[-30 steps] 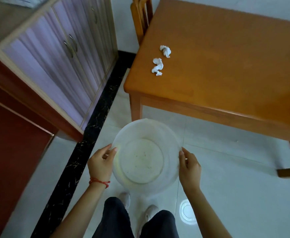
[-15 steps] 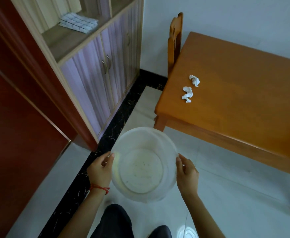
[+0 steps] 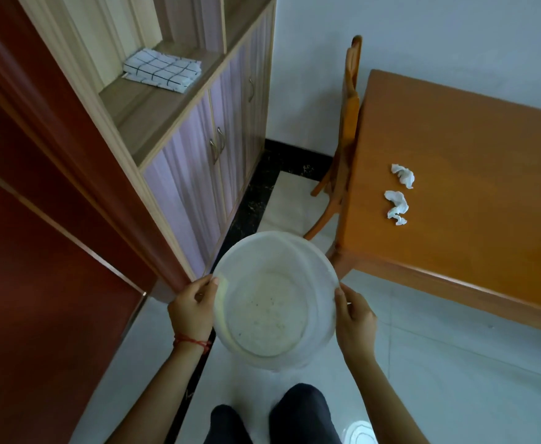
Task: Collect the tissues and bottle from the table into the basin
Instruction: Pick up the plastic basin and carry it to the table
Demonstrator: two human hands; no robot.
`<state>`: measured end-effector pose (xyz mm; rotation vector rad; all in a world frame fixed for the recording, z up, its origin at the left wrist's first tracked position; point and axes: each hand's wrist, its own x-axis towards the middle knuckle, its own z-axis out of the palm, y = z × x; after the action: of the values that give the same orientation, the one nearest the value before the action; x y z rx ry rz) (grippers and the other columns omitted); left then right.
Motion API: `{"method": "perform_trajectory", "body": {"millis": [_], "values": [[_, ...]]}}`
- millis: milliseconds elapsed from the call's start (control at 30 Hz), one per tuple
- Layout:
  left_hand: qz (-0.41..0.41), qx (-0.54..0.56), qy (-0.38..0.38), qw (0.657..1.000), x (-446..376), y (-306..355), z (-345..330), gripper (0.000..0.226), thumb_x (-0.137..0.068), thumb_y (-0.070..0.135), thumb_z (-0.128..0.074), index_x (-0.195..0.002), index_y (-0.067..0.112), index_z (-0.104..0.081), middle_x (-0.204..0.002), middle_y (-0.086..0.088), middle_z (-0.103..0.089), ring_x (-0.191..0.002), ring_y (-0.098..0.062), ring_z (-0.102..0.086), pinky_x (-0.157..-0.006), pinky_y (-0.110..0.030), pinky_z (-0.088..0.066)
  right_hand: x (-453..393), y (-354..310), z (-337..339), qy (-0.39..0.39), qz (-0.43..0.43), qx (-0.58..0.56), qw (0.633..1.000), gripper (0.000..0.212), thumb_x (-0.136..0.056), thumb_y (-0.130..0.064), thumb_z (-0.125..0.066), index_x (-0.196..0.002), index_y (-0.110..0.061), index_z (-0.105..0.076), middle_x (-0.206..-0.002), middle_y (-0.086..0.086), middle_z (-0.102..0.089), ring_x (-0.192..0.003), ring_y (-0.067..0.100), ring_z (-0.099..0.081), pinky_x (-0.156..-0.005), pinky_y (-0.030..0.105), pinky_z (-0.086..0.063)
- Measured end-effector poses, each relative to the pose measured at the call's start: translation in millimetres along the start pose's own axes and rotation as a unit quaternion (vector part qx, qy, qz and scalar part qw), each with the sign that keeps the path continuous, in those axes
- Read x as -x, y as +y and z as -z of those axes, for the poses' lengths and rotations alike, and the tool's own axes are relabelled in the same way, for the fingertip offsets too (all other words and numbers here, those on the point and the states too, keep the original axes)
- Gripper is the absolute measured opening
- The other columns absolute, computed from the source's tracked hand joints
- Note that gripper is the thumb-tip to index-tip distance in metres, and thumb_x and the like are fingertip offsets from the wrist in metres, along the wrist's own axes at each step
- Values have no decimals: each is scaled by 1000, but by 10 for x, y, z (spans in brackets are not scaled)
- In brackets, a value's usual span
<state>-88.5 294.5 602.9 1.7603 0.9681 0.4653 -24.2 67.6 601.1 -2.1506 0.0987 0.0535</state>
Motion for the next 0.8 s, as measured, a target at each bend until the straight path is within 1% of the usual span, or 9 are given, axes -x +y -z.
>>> {"method": "perform_trajectory", "body": {"millis": [133, 200, 267, 367, 467, 533, 633, 733, 800], "values": [[-6, -2, -6, 1000, -360, 83, -96, 34, -74, 35, -58, -92, 9, -71, -85, -16, -73, -82, -27, -64, -76, -38, -52, -309, -156, -164, 9, 15, -3, 1000, 21, -93, -18, -47, -98, -12, -67, -76, -5, -61, -69, 0, -54, -59, 14, -39], [-2, 2, -15, 1000, -545, 141, -180, 34, -74, 35, -57, -92, 9, -70, -84, -15, -72, -80, -27, -64, -74, -37, -51, -493, -224, -240, 7, 23, -11, 1000, 19, -92, -17, -47, -90, -14, -66, -70, -6, -59, -67, 4, -55, -57, 19, -40], [4, 13, -22, 1000, -737, 226, -288, 26, -79, 27, -60, -92, 7, -70, -85, -16, -71, -79, -25, -62, -73, -34, -47, -700, -279, -317, 3, 32, -14, 999, 19, -92, -19, -47, -91, -17, -66, -74, -3, -62, -70, 5, -57, -59, 19, -40], [11, 15, -22, 1000, -1047, 336, -470, 19, -82, 17, -61, -92, 3, -69, -87, -18, -70, -80, -25, -61, -73, -32, -44, -1055, -323, -441, 1, 29, -12, 999, 19, -93, -19, -46, -91, -19, -65, -73, -5, -62, -71, 9, -59, -61, 21, -44], [0, -15, -18, 1000, -1376, 451, -665, 26, -78, 29, -62, -88, 7, -70, -84, -16, -72, -80, -27, -63, -74, -37, -50, -1412, -342, -555, 6, 23, -2, 1000, 22, -93, -22, -46, -97, -15, -66, -81, 0, -66, -75, 16, -61, -66, 32, -52], [-12, -36, -9, 999, -1574, 560, -795, 31, -74, 32, -61, -87, 6, -71, -82, -19, -72, -76, -26, -61, -72, -33, -46, -1631, -371, -600, 11, 12, -4, 1000, 24, -92, -23, -46, -104, -15, -65, -91, 1, -68, -81, 16, -61, -70, 27, -50], [-28, -52, -24, 998, -1845, 755, -1004, 38, -72, 36, -55, -86, 5, -71, -79, -20, -71, -75, -27, -60, -72, -34, -46, -1935, -462, -630, 22, 0, -8, 1000, 24, -92, -22, -47, -105, -12, -65, -94, 1, -65, -80, 12, -58, -68, 14, -40], [-40, -61, -48, 996, -2119, 896, -1208, 26, -80, 26, -61, -87, 2, -70, -81, -22, -71, -74, -24, -58, -70, -31, -44, -2182, -525, -667, 32, -33, -24, 999, 25, -92, -25, -47, -105, -13, -64, -96, -2, -63, -84, 12, -58, -70, 12, -37], [-50, -66, -68, 994, -2310, 965, -1364, 20, -83, 19, -61, -89, 2, -70, -82, -22, -71, -76, -28, -60, -70, -31, -43, -2324, -532, -700, 48, -46, -36, 997, 24, -92, -25, -48, -105, -13, -64, -95, -2, -63, -82, 10, -59, -70, 12, -39]]}}
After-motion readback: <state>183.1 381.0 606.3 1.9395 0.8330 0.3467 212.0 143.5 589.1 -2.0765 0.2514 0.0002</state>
